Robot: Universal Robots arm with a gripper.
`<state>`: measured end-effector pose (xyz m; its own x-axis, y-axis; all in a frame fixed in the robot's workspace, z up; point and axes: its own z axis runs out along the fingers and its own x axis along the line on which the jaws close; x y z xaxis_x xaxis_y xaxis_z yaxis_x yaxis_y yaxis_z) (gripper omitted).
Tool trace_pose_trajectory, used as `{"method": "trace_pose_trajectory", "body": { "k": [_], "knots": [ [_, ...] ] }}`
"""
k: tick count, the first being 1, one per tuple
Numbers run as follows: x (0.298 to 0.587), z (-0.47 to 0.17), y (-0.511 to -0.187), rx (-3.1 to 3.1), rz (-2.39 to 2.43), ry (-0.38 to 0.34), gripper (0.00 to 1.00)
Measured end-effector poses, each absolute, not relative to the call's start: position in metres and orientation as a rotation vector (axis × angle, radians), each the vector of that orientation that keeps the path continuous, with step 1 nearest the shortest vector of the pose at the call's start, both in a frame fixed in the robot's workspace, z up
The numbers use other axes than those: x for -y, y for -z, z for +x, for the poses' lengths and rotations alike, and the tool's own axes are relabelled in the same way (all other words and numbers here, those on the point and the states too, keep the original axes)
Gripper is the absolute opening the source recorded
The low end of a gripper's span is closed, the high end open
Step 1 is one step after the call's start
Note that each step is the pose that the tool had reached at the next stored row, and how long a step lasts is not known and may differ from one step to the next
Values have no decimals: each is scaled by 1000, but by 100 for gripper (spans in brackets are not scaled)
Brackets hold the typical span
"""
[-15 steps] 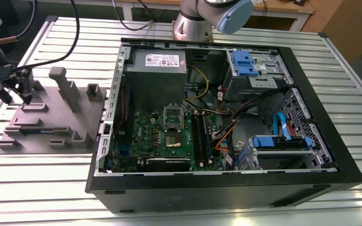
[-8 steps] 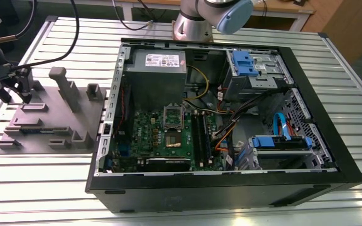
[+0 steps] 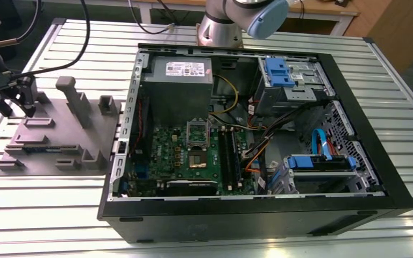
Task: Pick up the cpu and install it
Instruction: 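Pick up the cpu and move it towards the insertion slot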
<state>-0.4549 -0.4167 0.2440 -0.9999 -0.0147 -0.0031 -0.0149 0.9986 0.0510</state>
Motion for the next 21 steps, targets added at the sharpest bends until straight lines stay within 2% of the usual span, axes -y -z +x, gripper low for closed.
{"method": "trace_pose_trajectory", "body": {
  "k": [21],
  "knots": [
    [417,-455,-250,-3138,-23,-80,47]
  ]
}}
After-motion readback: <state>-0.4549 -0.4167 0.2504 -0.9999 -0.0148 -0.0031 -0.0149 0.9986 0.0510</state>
